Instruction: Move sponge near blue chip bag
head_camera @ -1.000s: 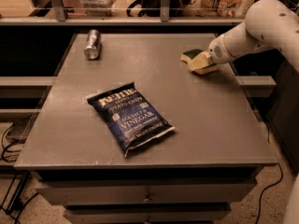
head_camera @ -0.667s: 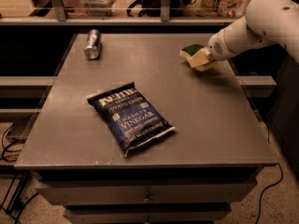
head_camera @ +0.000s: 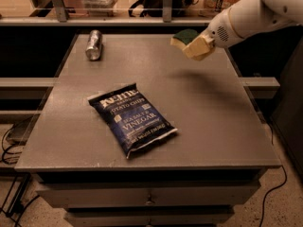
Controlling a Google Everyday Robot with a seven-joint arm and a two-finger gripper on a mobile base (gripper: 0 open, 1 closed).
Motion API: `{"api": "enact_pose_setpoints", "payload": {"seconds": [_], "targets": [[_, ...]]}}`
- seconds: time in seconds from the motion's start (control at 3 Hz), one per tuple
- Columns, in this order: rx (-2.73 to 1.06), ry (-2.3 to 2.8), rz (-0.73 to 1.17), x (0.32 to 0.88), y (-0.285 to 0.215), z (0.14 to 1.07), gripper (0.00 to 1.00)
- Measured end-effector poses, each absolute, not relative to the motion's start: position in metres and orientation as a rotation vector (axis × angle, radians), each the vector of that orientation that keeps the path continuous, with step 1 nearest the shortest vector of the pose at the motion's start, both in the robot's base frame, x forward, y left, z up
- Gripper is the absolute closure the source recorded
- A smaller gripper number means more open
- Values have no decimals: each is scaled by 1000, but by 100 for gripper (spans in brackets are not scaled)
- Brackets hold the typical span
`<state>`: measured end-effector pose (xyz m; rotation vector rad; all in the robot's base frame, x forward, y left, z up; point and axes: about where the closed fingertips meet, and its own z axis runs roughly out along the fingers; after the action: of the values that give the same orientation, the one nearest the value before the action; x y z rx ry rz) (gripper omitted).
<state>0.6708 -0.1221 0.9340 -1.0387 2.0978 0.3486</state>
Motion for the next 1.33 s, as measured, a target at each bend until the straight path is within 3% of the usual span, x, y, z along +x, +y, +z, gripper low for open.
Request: {"api": "enact_pose_setpoints", "payload": {"seconds": [1.0,1.33], "targets": [[-1346,2035,330,624,-67,913,100],[-1449,2018,384,592,-47,893,84]]}}
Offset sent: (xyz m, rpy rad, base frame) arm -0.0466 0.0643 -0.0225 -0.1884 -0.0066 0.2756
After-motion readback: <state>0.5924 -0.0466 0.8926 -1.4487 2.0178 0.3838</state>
